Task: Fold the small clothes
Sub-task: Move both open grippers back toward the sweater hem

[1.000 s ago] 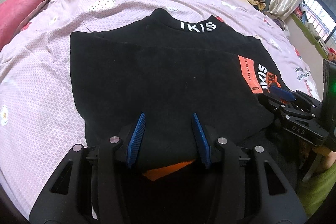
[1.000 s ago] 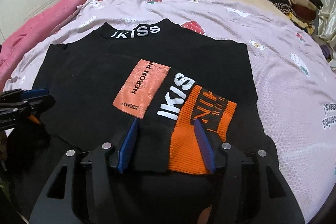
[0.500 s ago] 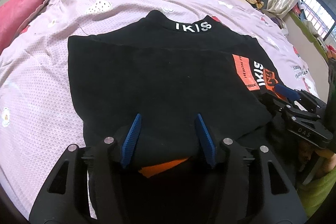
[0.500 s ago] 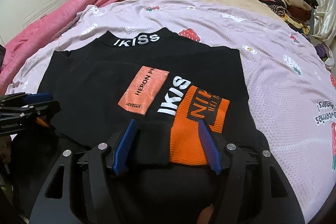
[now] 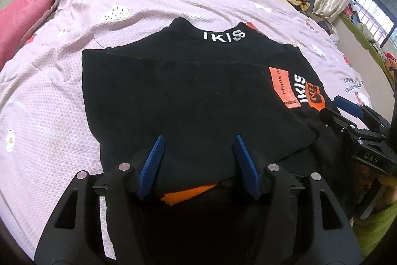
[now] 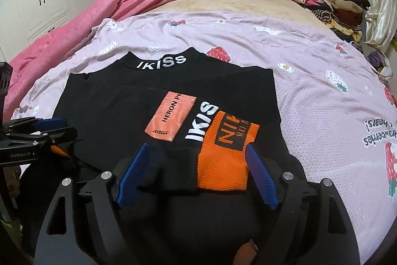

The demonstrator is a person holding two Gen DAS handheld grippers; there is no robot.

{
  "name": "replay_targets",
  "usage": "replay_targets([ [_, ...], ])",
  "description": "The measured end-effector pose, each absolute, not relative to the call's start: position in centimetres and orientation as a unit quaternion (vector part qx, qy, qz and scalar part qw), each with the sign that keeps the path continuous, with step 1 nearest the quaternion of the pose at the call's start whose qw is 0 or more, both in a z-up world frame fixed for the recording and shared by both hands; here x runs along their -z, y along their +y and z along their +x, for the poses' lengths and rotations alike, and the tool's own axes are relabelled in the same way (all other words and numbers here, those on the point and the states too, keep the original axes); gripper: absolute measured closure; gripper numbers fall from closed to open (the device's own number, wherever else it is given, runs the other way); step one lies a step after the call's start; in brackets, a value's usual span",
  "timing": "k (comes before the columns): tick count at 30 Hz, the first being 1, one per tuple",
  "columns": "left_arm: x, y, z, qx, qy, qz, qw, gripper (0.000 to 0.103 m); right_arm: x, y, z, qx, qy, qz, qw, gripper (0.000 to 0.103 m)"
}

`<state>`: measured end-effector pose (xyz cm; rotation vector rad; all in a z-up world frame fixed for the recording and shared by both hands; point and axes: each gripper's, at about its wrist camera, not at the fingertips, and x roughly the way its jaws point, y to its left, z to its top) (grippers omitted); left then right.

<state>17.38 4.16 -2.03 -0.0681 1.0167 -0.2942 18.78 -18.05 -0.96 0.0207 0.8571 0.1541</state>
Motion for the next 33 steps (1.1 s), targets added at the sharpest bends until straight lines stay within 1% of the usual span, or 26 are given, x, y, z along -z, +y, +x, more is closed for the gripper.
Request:
replay_targets([
  [3, 1.8, 4.2, 17.3, 0.14, 0.482, -0.033, 0.864, 0.049, 0.8, -18.1, 18.6, -0.071, 0.413, 0.009, 0.908, 0.018],
  [5, 1.6, 4.2, 17.3, 0.138, 0.479, -0.033, 0.866, 0.041, 0.8, -18.1, 18.5, -0.07, 0.412, 0.009, 0.908, 0.018],
  [6, 1.5, 4.3, 17.3, 0.136, 0.478, -0.033, 0.867, 0.04, 0.8, -18.1, 18.5, -0.07, 0.411, 0.009, 0.909, 0.017],
  [7, 1.4, 4.3, 17.2, 0.134, 0.477, -0.032, 0.868, 0.039, 0.7, -18.1, 18.4, -0.069, 0.411, 0.009, 0.909, 0.014],
  [9, 1.2, 4.4, 17.2, 0.134, 0.475, -0.034, 0.869, 0.038, 0.6, -18.1, 18.3, -0.068, 0.409, 0.009, 0.91, 0.013],
  [11, 0.9, 4.4, 17.1, 0.131, 0.472, -0.034, 0.871, 0.027, 0.4, -18.1, 18.2, -0.066, 0.407, 0.009, 0.911, 0.012],
  [13, 0.5, 4.4, 17.0, 0.131, 0.467, -0.033, 0.874, 0.025, 0.2, -18.2, 18.1, -0.064, 0.405, 0.008, 0.912, 0.01],
  [17, -0.2, 4.6, 16.9, 0.13, 0.462, -0.045, 0.876, 0.01, -0.3, -18.3, 17.8, -0.064, 0.397, 0.01, 0.916, 0.007],
  [33, -2.4, 5.3, 16.0, 0.117, 0.442, -0.052, 0.888, 0.01, -2.2, -18.3, 16.6, -0.058, 0.377, 0.008, 0.924, 0.006],
])
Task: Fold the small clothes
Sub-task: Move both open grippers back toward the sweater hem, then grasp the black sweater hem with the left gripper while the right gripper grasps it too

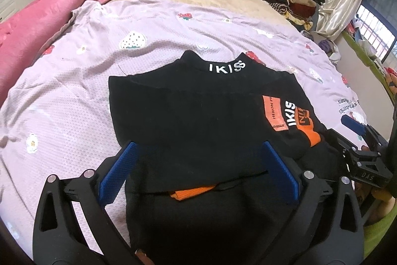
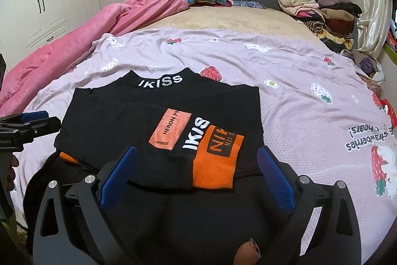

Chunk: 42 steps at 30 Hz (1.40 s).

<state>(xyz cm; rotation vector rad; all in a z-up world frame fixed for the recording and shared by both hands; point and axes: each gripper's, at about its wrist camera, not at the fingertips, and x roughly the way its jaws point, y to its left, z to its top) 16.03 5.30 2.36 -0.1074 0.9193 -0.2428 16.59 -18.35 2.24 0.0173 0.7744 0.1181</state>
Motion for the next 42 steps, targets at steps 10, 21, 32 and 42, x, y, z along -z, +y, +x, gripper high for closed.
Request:
replay_targets([
  [10, -3.9, 5.9, 15.2, 0.112, 0.426, -0.053, 0.896, 0.01, -3.5, -17.9, 15.7, -0.058, 0.366, 0.004, 0.929, 0.006],
  [21, -5.8, 6.3, 13.3, 0.108, 0.403, -0.049, 0.908, 0.01, -5.3, -17.8, 14.2, -0.063, 0.346, 0.001, 0.936, 0.006],
  [32, -7.3, 5.6, 9.5, 0.107, 0.377, -0.048, 0.919, 0.01, -7.4, -18.8, 11.0, -0.074, 0.321, 0.005, 0.944, 0.005],
  [42, -7.2, 5.7, 6.0, 0.097, 0.377, -0.046, 0.92, 0.01, -8.1, -20.6, 8.3, -0.074, 0.311, 0.007, 0.948, 0.005],
])
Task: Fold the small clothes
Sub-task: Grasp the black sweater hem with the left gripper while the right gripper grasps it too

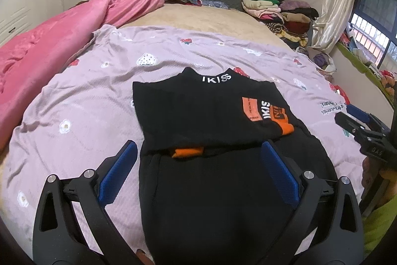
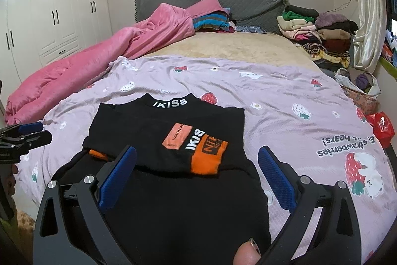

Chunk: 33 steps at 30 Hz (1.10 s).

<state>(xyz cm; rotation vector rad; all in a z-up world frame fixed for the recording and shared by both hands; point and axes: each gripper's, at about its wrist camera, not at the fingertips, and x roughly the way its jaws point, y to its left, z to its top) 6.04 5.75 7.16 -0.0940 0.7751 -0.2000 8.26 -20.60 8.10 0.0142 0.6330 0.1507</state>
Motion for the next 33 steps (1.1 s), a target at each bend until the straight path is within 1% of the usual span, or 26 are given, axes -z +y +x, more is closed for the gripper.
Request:
replay_targets([
  [14, -6.8, 7.4, 3.0, 0.064, 0.385, -0.048, 0.919, 0.01, -7.9, -22.7, 5.2, -0.07, 0.312, 0.006, 0.948, 0.005],
  [27, -5.0, 9.7, 0.2, 0.032, 0.408, -0.057, 0.911, 0.01, -7.3, -23.0, 3.2, -0.08, 0.317, 0.001, 0.945, 0.005],
  [33, -3.6, 10.3, -0.9, 0.035, 0.431, -0.063, 0.9, 0.01, -6.5, -23.1, 2.4, -0.084, 0.329, -0.009, 0.941, 0.005],
])
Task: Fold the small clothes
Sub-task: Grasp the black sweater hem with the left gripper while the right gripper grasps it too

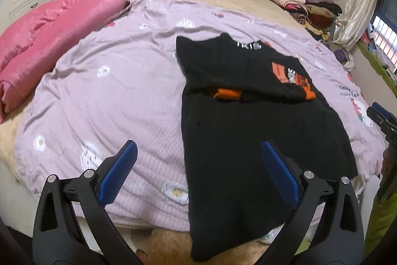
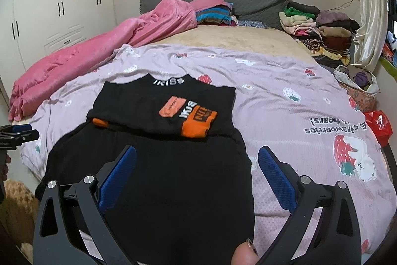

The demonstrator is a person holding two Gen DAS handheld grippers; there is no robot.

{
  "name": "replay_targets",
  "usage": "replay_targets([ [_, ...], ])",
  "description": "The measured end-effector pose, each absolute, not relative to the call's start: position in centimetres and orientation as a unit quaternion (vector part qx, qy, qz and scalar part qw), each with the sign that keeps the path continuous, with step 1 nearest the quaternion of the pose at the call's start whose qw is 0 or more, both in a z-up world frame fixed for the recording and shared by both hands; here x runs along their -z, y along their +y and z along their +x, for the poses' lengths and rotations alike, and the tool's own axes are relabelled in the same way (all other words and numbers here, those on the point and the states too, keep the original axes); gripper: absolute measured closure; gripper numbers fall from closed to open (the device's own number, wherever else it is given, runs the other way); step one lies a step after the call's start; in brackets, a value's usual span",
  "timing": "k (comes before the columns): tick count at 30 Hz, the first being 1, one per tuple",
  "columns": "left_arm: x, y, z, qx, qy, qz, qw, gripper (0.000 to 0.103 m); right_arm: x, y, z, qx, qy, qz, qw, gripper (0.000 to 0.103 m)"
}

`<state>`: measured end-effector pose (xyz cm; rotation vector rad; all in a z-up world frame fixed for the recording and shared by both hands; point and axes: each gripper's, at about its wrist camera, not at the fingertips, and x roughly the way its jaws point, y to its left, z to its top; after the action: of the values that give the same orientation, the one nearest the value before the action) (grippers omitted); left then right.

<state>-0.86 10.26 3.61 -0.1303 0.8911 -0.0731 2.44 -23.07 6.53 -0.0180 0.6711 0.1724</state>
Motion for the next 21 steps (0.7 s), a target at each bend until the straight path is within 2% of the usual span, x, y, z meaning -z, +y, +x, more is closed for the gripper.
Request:
replay_targets([
  [6, -1.9, 10.4, -2.5, 0.05, 0.45, -0.069, 0.889, 0.01, -5.2, -23.3, 1.7, -0.089, 0.346, -0.011, 0.934, 0.005],
  [7, -1.6, 10.3, -2.8, 0.053, 0.452, -0.071, 0.888, 0.013, -5.0, -23.4, 1.6, -0.089, 0.348, -0.009, 0.933, 0.005],
  [12, 0.1, 10.6, -4.3, 0.064, 0.469, -0.087, 0.876, 0.036, -4.3, -23.9, 1.2, -0.088, 0.356, -0.008, 0.93, 0.005],
  [14, 0.7, 10.8, -4.7, 0.066, 0.477, -0.095, 0.871, 0.05, -4.0, -24.2, 1.0, -0.086, 0.359, -0.006, 0.929, 0.005],
  [16, 1.2, 10.9, -5.2, 0.072, 0.483, -0.102, 0.867, 0.06, -3.8, -24.5, 0.8, -0.085, 0.362, -0.004, 0.928, 0.005],
  [21, 2.6, 11.3, -6.0, 0.08, 0.502, -0.12, 0.853, 0.068, -3.0, -25.2, 0.2, -0.085, 0.374, -0.003, 0.924, 0.005],
])
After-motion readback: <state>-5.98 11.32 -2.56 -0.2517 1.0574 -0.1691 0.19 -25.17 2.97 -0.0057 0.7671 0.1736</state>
